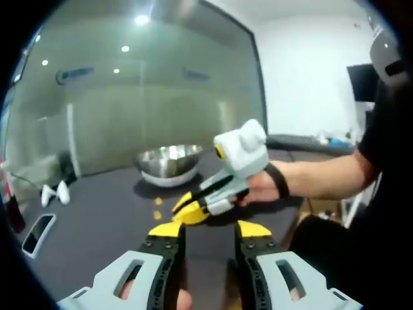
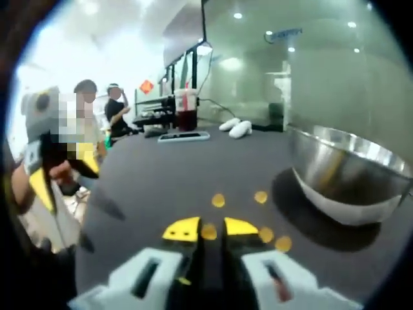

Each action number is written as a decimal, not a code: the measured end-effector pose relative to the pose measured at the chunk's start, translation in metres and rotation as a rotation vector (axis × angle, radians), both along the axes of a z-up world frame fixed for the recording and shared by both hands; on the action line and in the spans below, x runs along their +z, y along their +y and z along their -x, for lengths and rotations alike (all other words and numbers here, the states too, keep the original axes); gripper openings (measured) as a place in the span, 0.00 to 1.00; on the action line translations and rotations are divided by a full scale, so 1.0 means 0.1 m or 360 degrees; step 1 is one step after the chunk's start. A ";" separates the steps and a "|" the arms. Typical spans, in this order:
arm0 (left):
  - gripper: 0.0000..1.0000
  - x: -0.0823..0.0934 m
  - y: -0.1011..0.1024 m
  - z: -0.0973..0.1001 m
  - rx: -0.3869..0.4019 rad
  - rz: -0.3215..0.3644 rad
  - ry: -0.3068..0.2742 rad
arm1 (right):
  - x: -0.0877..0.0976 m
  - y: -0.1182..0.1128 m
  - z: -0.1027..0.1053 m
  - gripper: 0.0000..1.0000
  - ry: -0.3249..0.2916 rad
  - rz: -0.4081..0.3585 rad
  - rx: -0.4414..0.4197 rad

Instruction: Pick up the QQ candy scattered on the table and place it into the stainless steel bowl on the table

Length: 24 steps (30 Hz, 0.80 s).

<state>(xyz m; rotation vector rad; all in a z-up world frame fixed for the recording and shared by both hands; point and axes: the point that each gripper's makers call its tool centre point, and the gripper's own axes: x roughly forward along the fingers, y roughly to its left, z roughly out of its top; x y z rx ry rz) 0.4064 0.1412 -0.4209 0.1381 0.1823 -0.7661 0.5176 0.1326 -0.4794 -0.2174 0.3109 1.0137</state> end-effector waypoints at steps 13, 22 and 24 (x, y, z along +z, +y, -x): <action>0.32 0.00 -0.04 0.02 -0.0012 -0.0005 -0.0004 | 0.39 -0.07 0.10 0.09 -0.0113 -0.0103 -0.0033; 0.32 0.04 -0.03 0.01 0.0007 0.0009 -0.0024 | 1.09 -0.39 -0.16 0.09 -0.0340 -0.0279 -0.0208; 0.32 0.04 -0.05 0.01 0.0001 0.0009 -0.0023 | 1.17 -0.48 -0.28 0.09 -0.0364 -0.0289 -0.0269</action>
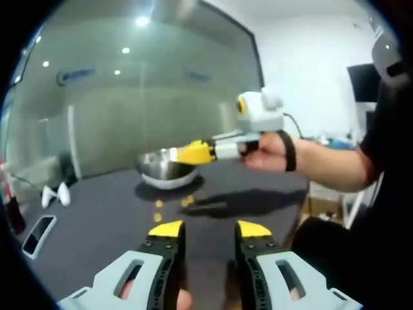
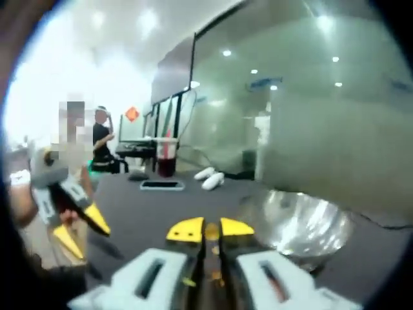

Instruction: Pick up the QQ candy scattered on the table and place it into the stainless steel bowl on the table

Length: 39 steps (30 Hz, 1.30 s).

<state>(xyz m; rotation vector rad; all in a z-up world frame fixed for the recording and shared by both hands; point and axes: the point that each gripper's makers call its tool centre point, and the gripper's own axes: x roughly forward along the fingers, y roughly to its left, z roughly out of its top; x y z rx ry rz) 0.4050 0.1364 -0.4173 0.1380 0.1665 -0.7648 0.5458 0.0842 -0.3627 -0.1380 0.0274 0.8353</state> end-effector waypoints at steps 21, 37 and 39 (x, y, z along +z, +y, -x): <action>0.32 0.02 0.07 0.01 0.0044 0.0009 0.0005 | 0.03 -0.36 -0.74 0.13 -0.0001 0.0045 -0.0310; 0.32 0.03 0.07 -0.01 0.0044 0.0011 -0.0011 | 0.02 -0.43 -0.70 0.20 0.0047 -0.0004 -0.0313; 0.32 0.03 0.08 -0.01 0.0046 0.0011 -0.0015 | 0.05 -0.45 -0.69 0.20 0.0043 -0.0009 -0.0306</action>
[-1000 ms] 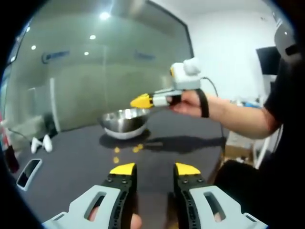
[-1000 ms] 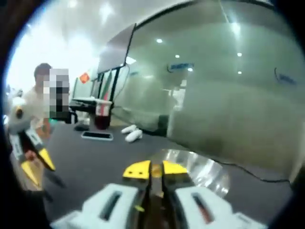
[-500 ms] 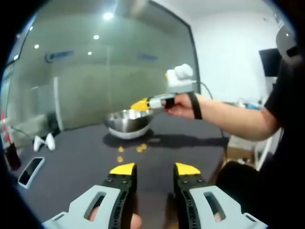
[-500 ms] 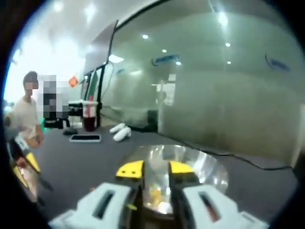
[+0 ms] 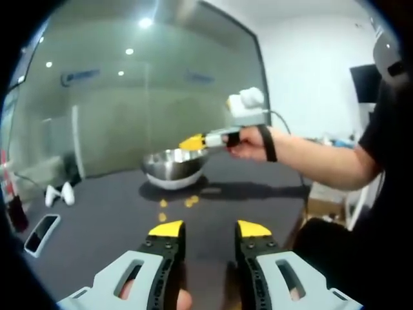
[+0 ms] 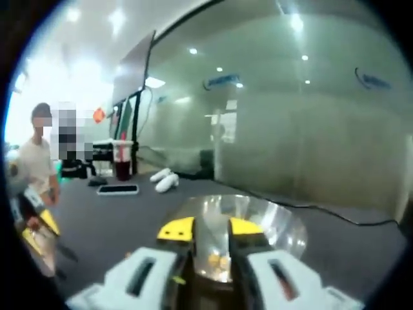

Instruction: Pick up the QQ candy scattered on the table and place it into the stainless steel bowl on the table

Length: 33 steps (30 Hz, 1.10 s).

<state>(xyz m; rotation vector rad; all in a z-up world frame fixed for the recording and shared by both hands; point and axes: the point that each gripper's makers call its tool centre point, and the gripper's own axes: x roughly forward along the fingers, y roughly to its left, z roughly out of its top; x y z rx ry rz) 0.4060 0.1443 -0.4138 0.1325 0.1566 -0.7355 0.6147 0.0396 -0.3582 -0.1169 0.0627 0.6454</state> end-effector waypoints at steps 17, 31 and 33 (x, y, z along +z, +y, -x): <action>0.32 -0.04 0.00 -0.02 -0.0001 0.0004 0.0008 | -0.26 -0.17 0.66 0.20 -0.0034 0.0006 0.0135; 0.32 -0.02 -0.02 -0.03 0.0001 0.0023 0.0002 | -0.74 -0.15 1.00 0.20 0.0058 0.0171 0.0394; 0.32 -0.02 -0.02 -0.03 -0.0003 0.0012 0.0000 | -0.81 -0.10 0.98 0.20 0.0089 0.0178 0.0414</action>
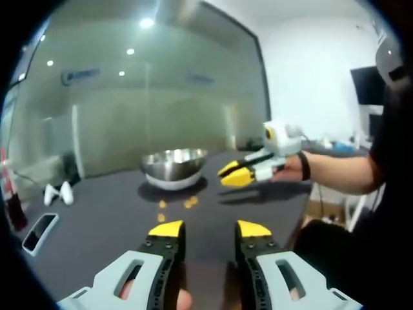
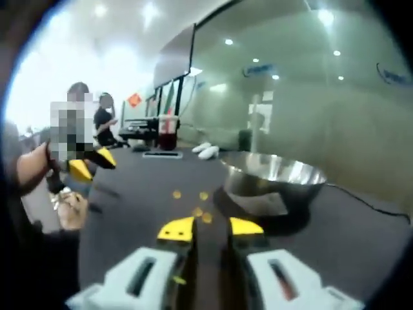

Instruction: Pick up the QQ candy scattered on the table and place it into the stainless steel bowl on the table

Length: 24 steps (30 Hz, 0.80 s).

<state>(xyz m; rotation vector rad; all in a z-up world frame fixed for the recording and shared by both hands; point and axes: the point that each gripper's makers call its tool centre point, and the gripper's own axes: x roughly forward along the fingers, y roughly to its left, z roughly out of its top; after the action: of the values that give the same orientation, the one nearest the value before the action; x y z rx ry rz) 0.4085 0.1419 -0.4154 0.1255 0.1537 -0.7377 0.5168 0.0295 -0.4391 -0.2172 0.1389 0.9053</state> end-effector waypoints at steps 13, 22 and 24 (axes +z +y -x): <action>0.32 -0.01 0.06 0.01 0.0027 -0.0008 0.0003 | -0.25 0.33 -0.25 0.20 0.0135 0.0047 0.0042; 0.32 -0.02 0.10 0.00 0.0046 -0.0004 0.0011 | -0.32 0.48 -0.35 0.17 0.0131 0.0142 0.0052; 0.32 -0.03 0.11 0.00 0.0047 -0.0005 0.0013 | -0.36 0.50 -0.35 0.16 0.0150 0.0160 0.0055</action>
<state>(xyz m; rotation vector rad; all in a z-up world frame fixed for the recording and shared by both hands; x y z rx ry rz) 0.4082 0.1529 -0.4184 0.1230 0.1644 -0.7084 0.5521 0.0795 -0.4752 -0.2714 0.2689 0.9443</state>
